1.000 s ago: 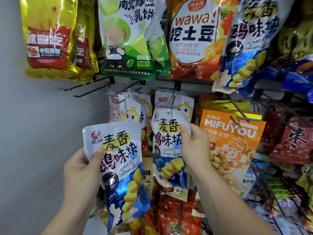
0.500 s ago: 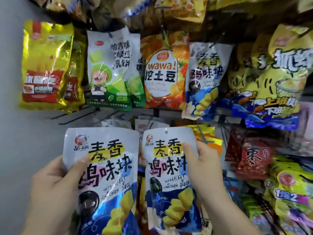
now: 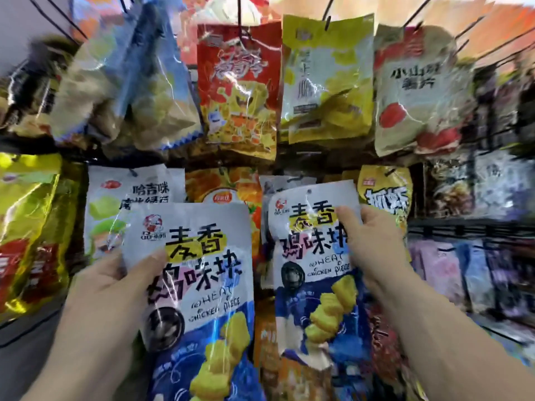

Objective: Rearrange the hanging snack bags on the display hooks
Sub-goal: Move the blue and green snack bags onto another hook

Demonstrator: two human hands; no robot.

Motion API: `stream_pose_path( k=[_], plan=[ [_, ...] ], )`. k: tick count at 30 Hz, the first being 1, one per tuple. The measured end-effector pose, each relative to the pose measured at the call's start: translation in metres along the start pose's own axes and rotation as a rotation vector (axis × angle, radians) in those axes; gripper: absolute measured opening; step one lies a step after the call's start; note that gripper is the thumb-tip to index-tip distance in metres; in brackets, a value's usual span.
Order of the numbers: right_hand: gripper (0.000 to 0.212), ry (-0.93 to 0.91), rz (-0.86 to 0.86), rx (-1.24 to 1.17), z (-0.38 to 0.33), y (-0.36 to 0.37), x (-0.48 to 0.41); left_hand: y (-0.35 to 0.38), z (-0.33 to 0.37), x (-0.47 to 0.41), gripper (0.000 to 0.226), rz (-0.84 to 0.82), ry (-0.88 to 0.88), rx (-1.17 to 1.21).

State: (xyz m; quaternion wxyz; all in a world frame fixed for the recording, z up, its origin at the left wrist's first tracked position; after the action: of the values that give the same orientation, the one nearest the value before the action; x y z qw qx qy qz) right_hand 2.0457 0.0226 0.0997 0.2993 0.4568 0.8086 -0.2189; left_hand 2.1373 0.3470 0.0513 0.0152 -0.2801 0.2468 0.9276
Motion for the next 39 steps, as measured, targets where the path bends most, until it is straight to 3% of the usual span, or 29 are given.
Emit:
stream_pose_path(
  k=[4,8,10,14,19,24,25,27,29,31,34,37,39],
  plan=[
    [0.054,0.027,0.002,0.003,-0.006,0.014,-0.025,0.019,0.008,-0.011,0.012,-0.091,0.059,-0.02],
    [0.034,0.085,0.018,-0.09,-0.005,0.028,-0.037,0.03,0.011,-0.014,0.025,-0.085,0.086,-0.049],
    [0.036,0.102,0.035,-0.12,-0.003,0.029,-0.042,0.033,0.006,-0.017,0.031,-0.075,0.08,-0.051],
    [0.035,0.11,0.02,-0.17,0.0,0.03,-0.049,0.038,-0.002,-0.029,0.018,-0.081,0.088,-0.009],
    [0.053,0.111,-0.028,-0.149,0.007,0.038,-0.059,0.044,-0.005,-0.033,0.015,-0.056,0.091,0.007],
    [0.049,0.122,-0.004,-0.081,0.019,0.045,-0.068,0.048,-0.01,-0.033,0.016,-0.041,0.133,-0.009],
    [0.041,0.079,0.029,-0.031,0.016,0.044,-0.065,0.049,-0.01,-0.032,0.017,-0.047,0.141,-0.004],
    [0.003,-0.015,0.049,0.042,0.01,0.044,-0.058,0.046,-0.014,-0.031,0.018,-0.045,0.157,-0.002],
    [0.046,-0.14,0.048,0.081,0.006,0.045,-0.042,0.04,-0.02,-0.031,0.016,-0.024,0.158,-0.02],
    [0.066,-0.367,0.122,0.184,-0.002,0.044,-0.021,0.036,-0.025,-0.03,0.013,-0.004,0.149,-0.037],
    [0.059,-0.747,0.21,0.593,0.001,0.059,0.0,0.034,-0.031,-0.025,0.015,0.005,0.133,-0.029],
    [0.06,-0.832,0.035,0.892,0.02,0.083,-0.009,0.04,-0.031,-0.018,0.005,0.0,0.135,-0.046],
    [0.065,-0.833,-0.067,1.021,0.03,0.097,-0.02,0.043,-0.029,-0.012,0.011,0.006,0.156,-0.074]
  ],
)
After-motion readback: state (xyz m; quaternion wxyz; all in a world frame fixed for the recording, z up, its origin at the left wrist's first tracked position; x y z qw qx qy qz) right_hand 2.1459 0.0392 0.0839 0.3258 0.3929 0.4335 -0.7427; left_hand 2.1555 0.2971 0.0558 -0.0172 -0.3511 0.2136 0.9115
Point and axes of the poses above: each hand's wrist, its own x-axis away from the middle knuckle, its own y-axis out of the palm, z = x × y, the point moved 5 cm from there along -x, towards the middle knuckle, and after that the axes turned 8 degrees about x, right-handed, at the moved point
